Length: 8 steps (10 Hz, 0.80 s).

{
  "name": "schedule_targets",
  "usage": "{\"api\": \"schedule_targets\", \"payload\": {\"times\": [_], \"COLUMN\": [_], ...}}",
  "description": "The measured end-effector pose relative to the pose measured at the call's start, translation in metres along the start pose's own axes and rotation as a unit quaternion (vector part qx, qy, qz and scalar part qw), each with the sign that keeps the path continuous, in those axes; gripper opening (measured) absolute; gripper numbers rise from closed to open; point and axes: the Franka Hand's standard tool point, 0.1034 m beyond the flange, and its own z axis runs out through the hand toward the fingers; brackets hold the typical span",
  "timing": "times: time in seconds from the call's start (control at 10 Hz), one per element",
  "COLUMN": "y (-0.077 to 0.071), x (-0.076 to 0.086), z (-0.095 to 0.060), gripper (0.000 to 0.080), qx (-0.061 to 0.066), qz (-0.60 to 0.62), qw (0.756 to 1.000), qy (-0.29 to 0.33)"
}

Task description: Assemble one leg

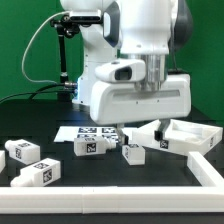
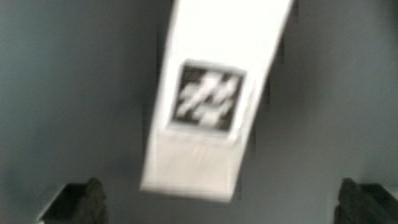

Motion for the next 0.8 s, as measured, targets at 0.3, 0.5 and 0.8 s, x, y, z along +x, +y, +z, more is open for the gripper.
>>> {"api": "schedule_targets", "payload": {"times": [0.3, 0.5, 0.8], "y": [-0.003, -0.003, -0.004], "x": [-0.005, -0.006, -0.007], "z": [0.021, 0.021, 0.022], "gripper": [0.0649, 0.0523, 0.0284], "qx": [-0.003, -0.001, -0.001], "qz": [-0.025, -0.026, -0.028], "qw": [0.999, 0.999, 0.999], "qy": [0.042, 0.034, 0.033]}}
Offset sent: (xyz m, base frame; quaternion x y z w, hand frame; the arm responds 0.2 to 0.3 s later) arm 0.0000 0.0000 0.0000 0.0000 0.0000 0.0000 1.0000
